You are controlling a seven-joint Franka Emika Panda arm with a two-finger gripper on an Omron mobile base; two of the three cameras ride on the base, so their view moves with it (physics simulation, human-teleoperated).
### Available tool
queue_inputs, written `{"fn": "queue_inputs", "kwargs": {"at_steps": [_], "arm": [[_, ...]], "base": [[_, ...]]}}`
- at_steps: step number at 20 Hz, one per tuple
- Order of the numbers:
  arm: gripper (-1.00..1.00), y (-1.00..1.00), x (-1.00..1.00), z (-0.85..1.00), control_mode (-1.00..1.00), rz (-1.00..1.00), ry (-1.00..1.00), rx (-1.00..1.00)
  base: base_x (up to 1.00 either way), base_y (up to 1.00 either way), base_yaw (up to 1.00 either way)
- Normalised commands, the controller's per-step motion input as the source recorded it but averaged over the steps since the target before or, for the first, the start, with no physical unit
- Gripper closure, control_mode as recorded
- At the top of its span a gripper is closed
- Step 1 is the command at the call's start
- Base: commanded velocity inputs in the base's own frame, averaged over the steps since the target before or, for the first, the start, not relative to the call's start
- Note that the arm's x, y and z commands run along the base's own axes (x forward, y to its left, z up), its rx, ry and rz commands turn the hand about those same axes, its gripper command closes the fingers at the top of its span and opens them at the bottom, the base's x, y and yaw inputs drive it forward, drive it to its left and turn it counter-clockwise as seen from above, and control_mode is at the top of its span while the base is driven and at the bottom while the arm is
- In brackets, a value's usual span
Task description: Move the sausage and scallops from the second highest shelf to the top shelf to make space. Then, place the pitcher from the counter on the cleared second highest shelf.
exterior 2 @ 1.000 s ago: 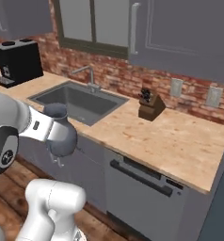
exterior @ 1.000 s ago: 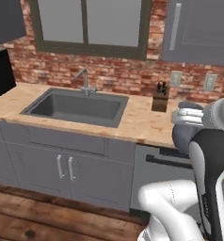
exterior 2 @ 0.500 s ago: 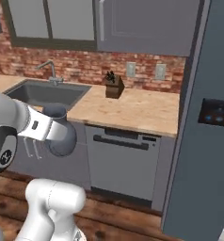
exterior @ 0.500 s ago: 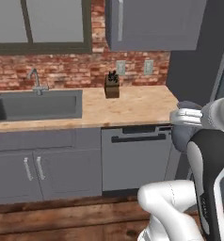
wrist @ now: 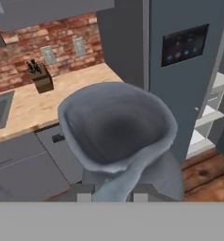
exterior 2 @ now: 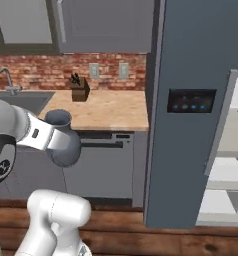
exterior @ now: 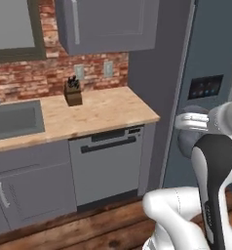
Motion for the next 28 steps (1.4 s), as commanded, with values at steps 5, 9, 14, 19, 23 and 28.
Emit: {"fn": "queue_inputs", "kwargs": {"at_steps": [5, 9, 14, 19, 23, 28], "arm": [[1.00, 0.00, 0.00, 0.00, 1.00, 0.00, 0.00, 0.00], [1.00, 0.00, 0.00, 0.00, 1.00, 0.00, 0.00, 0.00], [1.00, 0.00, 0.00, 0.00, 1.00, 0.00, 0.00, 0.00], [1.00, 0.00, 0.00, 0.00, 1.00, 0.00, 0.00, 0.00], [1.00, 0.00, 0.00, 0.00, 1.00, 0.00, 0.00, 0.00], [1.00, 0.00, 0.00, 0.00, 1.00, 0.00, 0.00, 0.00]], "base": [[0.16, -0.68, -0.06], [0.28, -0.88, 0.00], [0.32, -0.99, 0.05], [0.40, -0.91, 0.06], [0.44, -0.77, 0.05], [0.52, -0.50, 0.03]]}}
